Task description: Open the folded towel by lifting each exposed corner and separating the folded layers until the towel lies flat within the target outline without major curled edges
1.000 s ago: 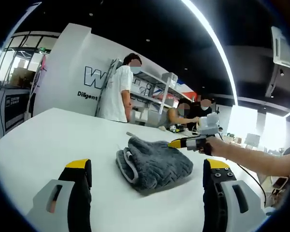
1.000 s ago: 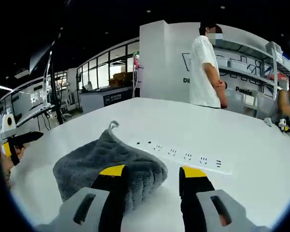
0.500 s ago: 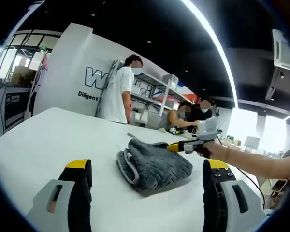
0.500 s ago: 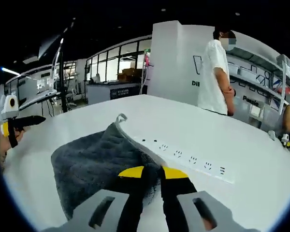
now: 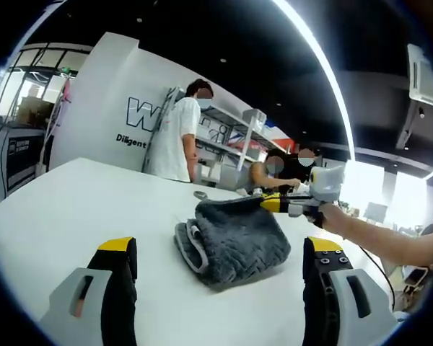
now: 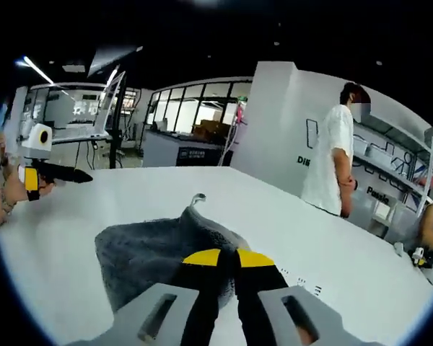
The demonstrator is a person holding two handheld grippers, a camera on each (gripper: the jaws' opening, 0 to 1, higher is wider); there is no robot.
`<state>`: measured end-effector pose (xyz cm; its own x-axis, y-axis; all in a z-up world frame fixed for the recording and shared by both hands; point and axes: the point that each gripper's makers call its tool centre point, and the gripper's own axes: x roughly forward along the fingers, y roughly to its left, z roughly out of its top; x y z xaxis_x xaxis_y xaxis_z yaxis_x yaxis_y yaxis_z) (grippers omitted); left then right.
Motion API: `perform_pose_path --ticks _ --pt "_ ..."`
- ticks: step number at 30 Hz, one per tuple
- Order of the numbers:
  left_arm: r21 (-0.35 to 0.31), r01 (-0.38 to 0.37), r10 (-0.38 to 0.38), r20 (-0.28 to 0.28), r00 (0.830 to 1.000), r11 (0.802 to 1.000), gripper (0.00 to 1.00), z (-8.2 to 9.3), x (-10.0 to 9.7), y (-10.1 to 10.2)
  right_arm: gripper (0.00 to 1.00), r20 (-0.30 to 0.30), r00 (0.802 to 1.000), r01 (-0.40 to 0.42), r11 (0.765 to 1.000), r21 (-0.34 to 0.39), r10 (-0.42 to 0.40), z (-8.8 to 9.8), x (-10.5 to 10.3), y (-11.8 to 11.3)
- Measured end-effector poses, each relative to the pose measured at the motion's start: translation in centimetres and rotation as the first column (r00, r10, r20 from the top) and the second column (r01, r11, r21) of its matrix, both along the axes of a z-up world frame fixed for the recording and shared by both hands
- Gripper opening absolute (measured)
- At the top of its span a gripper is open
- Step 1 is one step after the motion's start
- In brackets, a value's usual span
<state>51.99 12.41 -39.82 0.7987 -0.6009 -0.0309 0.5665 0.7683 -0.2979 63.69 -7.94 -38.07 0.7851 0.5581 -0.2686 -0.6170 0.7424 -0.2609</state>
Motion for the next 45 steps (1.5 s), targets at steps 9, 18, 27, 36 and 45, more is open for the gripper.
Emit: perform_pose_path --ticks 9,18,27,36,45 --pt "0.007 0.016 -0.016 0.001 1.000 1.000 0.94 -0.1 -0.5 -0.7 0.02 0.110 0.990 -0.088 0.996 0.031 0.084 2.3 -3.7 0.8" --pt "0.021 0.006 -0.006 0.004 1.000 1.000 0.94 0.0 -0.2 -0.3 0.02 0.189 0.963 -0.204 0.978 0.033 0.194 3.8 -9.4 2.4" --pt "0.024 0.005 -0.005 0.004 1.000 1.000 0.94 -0.1 -0.5 -0.5 0.03 0.197 0.945 -0.275 0.960 0.043 0.262 3.5 -13.5 2.7" --pt "-0.007 -0.015 0.015 0.016 1.000 1.000 0.94 0.2 -1.2 0.1 0.03 0.123 0.931 -0.352 0.934 0.067 0.342 1.0 -17.4 2.9" --pt "-0.021 -0.019 0.019 0.014 1.000 1.000 0.94 0.0 -2.1 -0.8 0.03 0.036 0.904 -0.427 0.901 0.079 0.425 -1.6 -21.3 3.4"
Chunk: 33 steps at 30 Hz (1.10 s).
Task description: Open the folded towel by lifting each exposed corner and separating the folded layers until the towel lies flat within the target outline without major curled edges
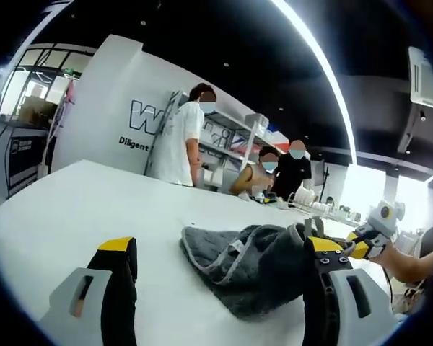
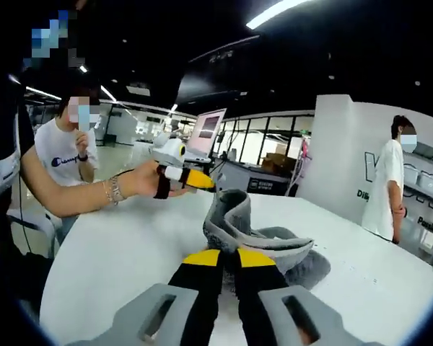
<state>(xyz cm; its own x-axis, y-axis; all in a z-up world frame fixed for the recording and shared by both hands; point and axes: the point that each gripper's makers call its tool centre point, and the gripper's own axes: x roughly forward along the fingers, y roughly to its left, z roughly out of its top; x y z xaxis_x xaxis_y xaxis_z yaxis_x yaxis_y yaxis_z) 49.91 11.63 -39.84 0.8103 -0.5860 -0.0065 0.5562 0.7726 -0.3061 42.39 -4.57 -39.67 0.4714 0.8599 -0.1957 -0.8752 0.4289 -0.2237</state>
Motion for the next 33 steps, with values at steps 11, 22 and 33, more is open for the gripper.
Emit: perform_pose_path --ticks 11,22,33 --pt "0.006 -0.004 0.004 -0.012 1.000 1.000 0.94 -0.2 1.3 0.7 0.04 -0.039 0.989 -0.146 0.972 -0.186 0.141 -3.7 -3.9 0.1" --pt "0.013 -0.006 0.006 -0.019 1.000 1.000 0.94 -0.1 2.9 2.0 0.14 -0.131 0.967 -0.246 0.927 -0.283 0.217 -6.3 -6.3 -0.4" --pt "0.015 -0.006 0.006 -0.020 1.000 1.000 0.93 -0.1 3.2 2.2 0.36 -0.106 0.983 -0.159 0.983 -0.097 0.149 -1.7 -5.0 -1.3"
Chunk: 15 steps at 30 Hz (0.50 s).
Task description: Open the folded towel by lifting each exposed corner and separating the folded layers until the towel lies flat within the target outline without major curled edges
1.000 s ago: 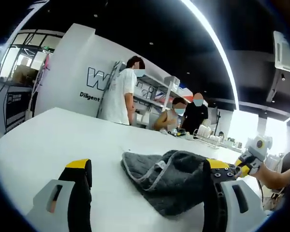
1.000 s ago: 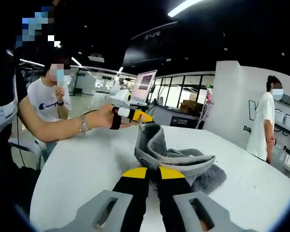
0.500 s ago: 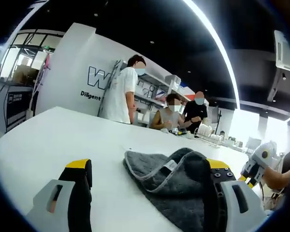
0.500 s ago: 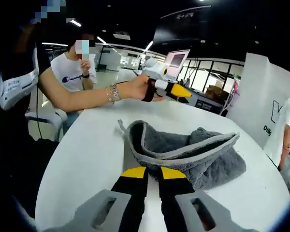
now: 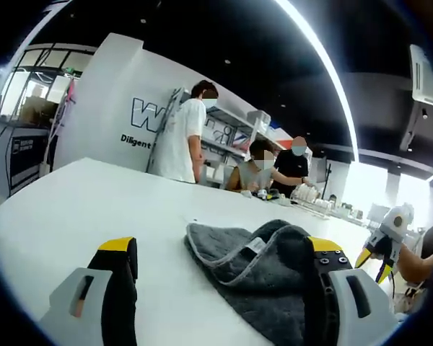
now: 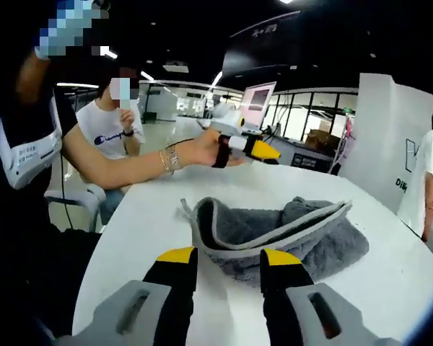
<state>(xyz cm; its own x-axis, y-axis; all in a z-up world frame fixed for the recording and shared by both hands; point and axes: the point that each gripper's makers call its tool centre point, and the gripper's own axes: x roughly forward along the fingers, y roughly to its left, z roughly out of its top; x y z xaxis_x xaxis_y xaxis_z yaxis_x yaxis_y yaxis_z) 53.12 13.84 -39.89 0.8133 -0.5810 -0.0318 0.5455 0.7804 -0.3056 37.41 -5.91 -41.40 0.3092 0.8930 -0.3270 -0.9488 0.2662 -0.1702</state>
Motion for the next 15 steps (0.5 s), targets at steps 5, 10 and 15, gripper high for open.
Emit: perform_pose_path --ticks 5,10,15 --pt "0.003 0.003 -0.003 0.004 1.000 1.000 0.93 0.1 -0.2 -0.1 0.32 -0.002 0.983 0.183 0.976 0.120 -0.184 3.8 4.4 -1.8" --pt "0.004 0.007 -0.007 0.006 1.000 1.000 0.93 0.2 -0.3 -0.3 0.27 -0.115 0.941 0.335 0.923 0.189 -0.318 5.8 8.8 -2.3" --pt "0.005 0.008 -0.008 0.006 1.000 1.000 0.93 0.2 -0.5 -0.5 0.27 -0.210 0.917 0.377 0.911 0.169 -0.340 4.8 11.1 -0.1"
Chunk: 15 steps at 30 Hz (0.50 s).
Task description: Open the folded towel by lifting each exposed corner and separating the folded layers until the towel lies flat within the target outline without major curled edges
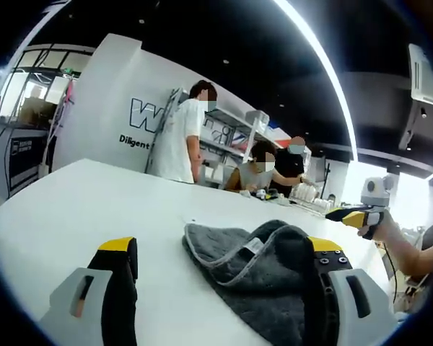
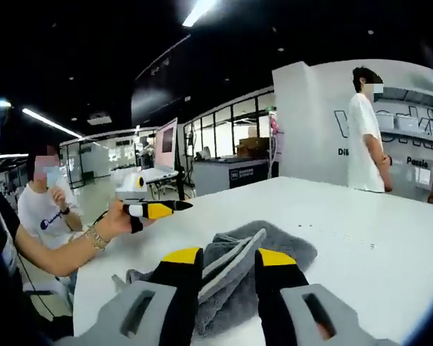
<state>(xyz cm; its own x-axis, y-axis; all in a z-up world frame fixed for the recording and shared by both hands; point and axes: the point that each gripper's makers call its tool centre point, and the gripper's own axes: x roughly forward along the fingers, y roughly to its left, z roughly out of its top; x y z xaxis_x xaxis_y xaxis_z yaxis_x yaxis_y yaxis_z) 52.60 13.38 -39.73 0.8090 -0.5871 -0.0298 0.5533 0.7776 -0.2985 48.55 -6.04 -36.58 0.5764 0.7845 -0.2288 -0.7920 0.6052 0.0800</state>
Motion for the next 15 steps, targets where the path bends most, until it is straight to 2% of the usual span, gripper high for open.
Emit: perform_pose_path --ticks 6,11,15 --pt "0.003 0.002 -0.002 -0.006 1.000 1.000 0.93 -0.1 0.1 0.1 0.30 -0.037 0.999 0.028 0.999 -0.035 -0.030 -2.4 1.8 2.4" --pt "-0.002 0.006 -0.006 -0.006 1.000 1.000 0.93 0.0 0.2 0.1 0.28 -0.023 0.996 0.085 0.994 -0.064 -0.086 -3.2 4.5 2.3" --pt "-0.005 0.010 -0.010 0.003 1.000 1.000 0.93 0.3 -0.3 -0.2 0.21 -0.083 0.993 0.078 0.995 -0.054 -0.083 -4.1 4.7 2.6"
